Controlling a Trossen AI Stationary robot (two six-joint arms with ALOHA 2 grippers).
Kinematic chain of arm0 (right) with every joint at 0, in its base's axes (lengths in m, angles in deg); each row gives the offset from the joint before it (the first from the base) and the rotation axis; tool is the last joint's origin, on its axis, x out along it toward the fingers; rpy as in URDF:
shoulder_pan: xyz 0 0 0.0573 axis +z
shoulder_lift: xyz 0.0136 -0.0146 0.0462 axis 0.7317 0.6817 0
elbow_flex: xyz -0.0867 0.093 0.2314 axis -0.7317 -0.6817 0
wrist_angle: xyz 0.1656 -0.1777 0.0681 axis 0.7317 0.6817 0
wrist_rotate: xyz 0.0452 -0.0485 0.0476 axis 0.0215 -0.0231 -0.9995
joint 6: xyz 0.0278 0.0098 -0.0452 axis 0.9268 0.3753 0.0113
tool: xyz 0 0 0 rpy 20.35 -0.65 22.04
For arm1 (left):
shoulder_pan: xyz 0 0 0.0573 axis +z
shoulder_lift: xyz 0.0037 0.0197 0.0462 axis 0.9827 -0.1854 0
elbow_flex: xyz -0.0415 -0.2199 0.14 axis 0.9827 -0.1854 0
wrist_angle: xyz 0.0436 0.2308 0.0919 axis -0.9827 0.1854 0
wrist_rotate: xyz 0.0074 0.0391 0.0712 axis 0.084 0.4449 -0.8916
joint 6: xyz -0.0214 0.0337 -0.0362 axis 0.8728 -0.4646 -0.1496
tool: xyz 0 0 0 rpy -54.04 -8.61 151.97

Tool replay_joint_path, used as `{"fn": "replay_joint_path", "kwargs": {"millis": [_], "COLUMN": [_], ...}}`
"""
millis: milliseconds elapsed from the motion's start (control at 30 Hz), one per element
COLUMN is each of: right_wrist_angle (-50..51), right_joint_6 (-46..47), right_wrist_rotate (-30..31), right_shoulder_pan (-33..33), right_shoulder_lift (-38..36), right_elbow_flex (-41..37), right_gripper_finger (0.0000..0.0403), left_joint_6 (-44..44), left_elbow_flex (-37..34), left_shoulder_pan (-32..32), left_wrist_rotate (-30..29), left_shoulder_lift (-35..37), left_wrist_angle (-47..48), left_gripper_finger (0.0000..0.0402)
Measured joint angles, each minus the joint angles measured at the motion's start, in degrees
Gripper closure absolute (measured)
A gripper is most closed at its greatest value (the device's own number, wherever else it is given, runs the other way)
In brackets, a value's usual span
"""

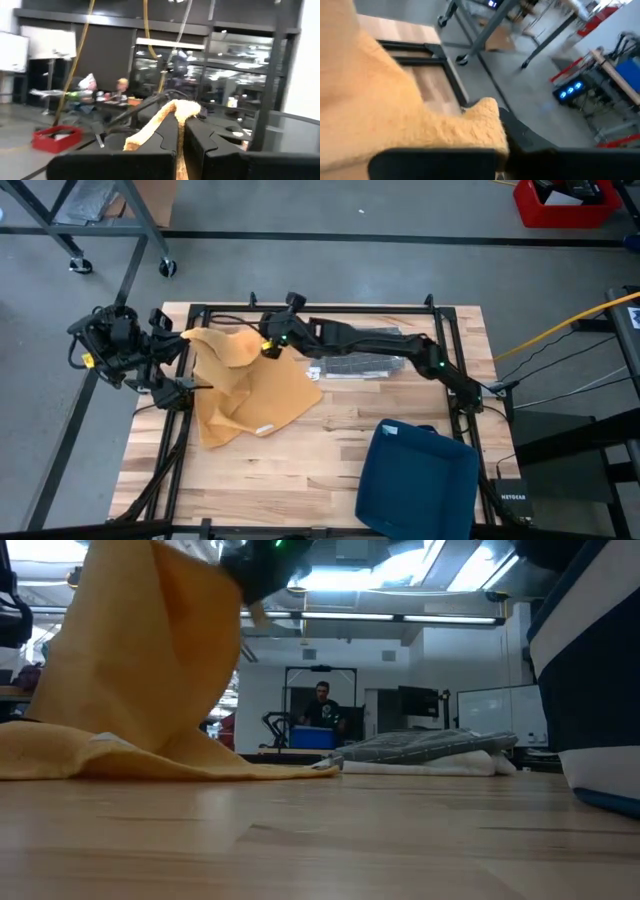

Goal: Fold towel
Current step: Fold the yellow kitchen towel

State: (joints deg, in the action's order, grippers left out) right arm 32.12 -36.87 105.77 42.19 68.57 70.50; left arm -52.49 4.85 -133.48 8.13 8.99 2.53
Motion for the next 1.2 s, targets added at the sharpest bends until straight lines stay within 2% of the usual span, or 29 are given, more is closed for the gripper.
{"fn": "replay_joint_path", "kwargs": {"millis": [167, 333, 433, 600, 867, 967, 1067, 1200], "right_wrist_angle": [14.79, 26.62, 31.19, 33.39, 30.16, 26.95, 22.41, 20.22], "right_joint_6": [5.63, 13.42, 20.58, 32.21, 49.03, 53.11, 55.30, 53.27], "right_wrist_rotate": [-0.03, -0.52, -2.80, -5.40, -5.93, -6.29, -5.64, 0.40], "right_shoulder_pan": [4.00, 10.68, 15.64, 24.46, 37.32, 40.97, 43.42, 44.62], "right_shoulder_lift": [-4.34, -6.81, -7.30, -7.30, -7.15, -7.11, -7.11, -7.11], "right_elbow_flex": [0.00, 0.00, 0.00, 0.00, -0.02, -0.02, -0.02, -0.02], "right_gripper_finger": [0.0400, 0.0401, 0.0401, 0.0401, 0.0401, 0.0401, 0.0401, 0.0401], "left_joint_6": [1.47, 6.72, 9.90, 15.25, 18.16, 17.03, 12.10, 2.51], "left_elbow_flex": [0.00, 0.00, 0.00, 2.85, 13.81, 19.46, 25.37, 31.25], "left_shoulder_pan": [-1.76, -4.54, -6.87, -10.78, -14.56, -15.51, -16.72, -17.80], "left_wrist_rotate": [7.44, 7.84, 8.36, 8.36, 8.13, 5.65, 1.36, -9.93], "left_shoulder_lift": [-2.76, -8.62, -12.95, -21.72, -38.96, -45.27, -50.14, -53.21], "left_wrist_angle": [1.05, 1.24, 1.23, 0.86, 0.73, 0.86, 0.81, 0.94], "left_gripper_finger": [0.0401, 0.0401, 0.0401, 0.0401, 0.0401, 0.0401, 0.0401, 0.0401]}}
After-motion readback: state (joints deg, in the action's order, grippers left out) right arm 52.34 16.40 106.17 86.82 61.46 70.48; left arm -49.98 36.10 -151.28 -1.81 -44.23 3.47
